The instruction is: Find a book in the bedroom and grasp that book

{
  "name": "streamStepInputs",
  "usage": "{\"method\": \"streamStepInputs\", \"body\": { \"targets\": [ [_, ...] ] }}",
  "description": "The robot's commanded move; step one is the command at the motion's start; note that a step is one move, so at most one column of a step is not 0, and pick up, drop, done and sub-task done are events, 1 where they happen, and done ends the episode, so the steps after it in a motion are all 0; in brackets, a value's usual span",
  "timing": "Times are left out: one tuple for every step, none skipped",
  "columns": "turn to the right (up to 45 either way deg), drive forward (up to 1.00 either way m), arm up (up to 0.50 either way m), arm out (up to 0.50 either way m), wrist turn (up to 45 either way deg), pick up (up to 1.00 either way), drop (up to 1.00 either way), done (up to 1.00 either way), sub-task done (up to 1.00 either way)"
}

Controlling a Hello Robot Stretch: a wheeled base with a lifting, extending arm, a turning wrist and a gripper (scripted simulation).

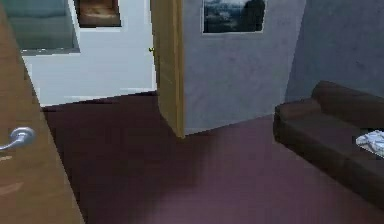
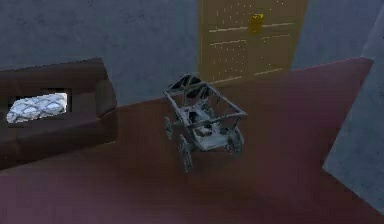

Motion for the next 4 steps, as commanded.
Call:
{"method": "streamStepInputs", "body": {
  "targets": [
    [0.0,0.75,0.00,0.00,0.0,0.00,0.00,0.00,0.00],
    [-24.0,0.00,0.00,0.00,0.0,0.00,0.00,0.00,0.00],
    [0.0,0.85,0.00,0.00,0.0,0.00,0.00,0.00,0.00],
    [-45.0,0.00,0.00,0.00,0.0,0.00,0.00,0.00,0.00]
  ]
}}
